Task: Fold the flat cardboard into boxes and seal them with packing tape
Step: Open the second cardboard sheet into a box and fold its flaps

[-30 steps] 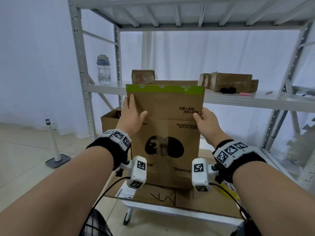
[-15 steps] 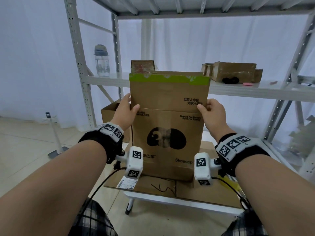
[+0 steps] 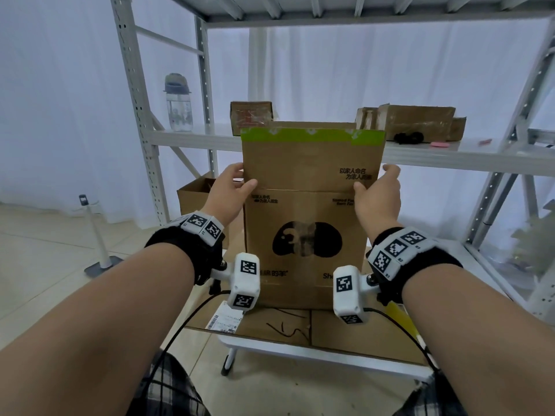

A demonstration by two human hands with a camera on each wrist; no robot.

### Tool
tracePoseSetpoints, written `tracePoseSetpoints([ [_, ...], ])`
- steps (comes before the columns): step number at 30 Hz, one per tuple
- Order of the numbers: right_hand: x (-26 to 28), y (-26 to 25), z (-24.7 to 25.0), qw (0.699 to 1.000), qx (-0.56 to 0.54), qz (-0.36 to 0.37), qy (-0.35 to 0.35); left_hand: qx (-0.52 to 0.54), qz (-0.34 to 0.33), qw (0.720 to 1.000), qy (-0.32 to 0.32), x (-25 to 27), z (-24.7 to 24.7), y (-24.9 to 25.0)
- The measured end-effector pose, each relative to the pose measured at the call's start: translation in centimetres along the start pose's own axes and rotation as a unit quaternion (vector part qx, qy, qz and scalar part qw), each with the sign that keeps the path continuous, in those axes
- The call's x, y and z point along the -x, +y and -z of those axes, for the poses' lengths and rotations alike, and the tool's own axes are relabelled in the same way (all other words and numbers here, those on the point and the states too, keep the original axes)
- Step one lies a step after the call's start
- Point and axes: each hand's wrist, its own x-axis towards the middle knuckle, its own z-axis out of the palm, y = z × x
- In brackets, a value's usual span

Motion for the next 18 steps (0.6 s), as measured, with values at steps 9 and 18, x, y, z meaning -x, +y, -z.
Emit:
tracePoseSetpoints([
  [9, 0.5, -0.9, 0.1, 0.983, -0.073, -0.047, -0.161, -0.051, -0.083, 0.994, -0.045, 0.8, -4.4, 2.5],
  [18, 1.4, -2.9, 0.7, 0.985, -0.062, -0.011, -0.162, -0.066, -0.1, 0.957, -0.264, 1.7, -6.9, 4.9],
])
